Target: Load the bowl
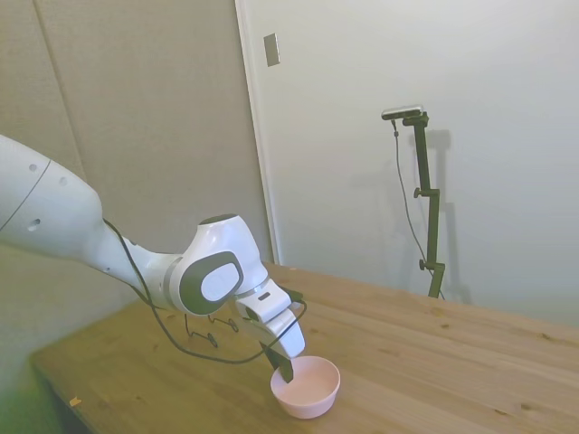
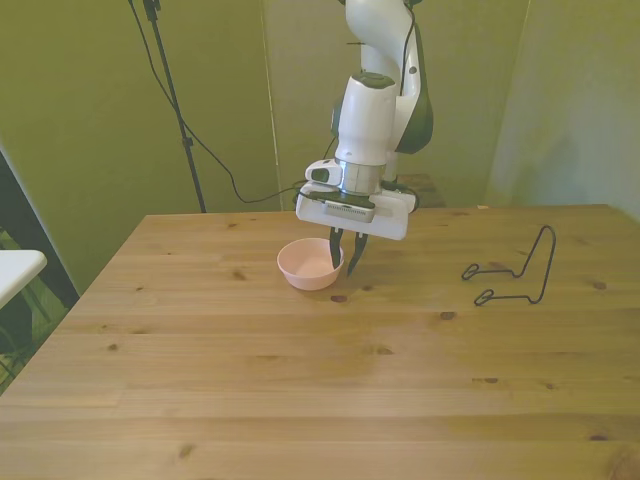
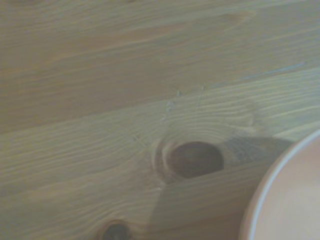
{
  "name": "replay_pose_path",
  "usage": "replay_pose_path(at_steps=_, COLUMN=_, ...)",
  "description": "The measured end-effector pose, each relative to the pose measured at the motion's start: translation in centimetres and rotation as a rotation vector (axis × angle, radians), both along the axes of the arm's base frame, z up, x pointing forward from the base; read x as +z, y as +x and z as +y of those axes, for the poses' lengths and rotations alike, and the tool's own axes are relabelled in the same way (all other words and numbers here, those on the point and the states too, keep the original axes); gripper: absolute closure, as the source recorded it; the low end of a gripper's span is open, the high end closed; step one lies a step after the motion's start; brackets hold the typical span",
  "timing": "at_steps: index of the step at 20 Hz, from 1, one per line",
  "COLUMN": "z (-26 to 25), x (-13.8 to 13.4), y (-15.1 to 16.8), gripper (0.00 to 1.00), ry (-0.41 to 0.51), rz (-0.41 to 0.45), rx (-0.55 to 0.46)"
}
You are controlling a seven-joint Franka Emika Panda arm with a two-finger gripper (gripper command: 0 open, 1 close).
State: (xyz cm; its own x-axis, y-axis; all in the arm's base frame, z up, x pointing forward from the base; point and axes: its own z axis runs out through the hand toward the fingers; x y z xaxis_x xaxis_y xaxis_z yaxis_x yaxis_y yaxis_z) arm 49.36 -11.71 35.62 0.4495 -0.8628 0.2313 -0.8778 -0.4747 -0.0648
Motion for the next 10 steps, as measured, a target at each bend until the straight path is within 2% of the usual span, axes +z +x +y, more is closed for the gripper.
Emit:
replay_pose_path(at_steps=5, z=0.5, x=1.0, y=0.6, gripper=1.00, ry=0.058, rz=-0.048, rx=0.026)
replay_pose_path(at_steps=10, z=4.3, x=5.3, y=1.6, gripper=1.00, ry=0.201, rz=-0.140, rx=0.100)
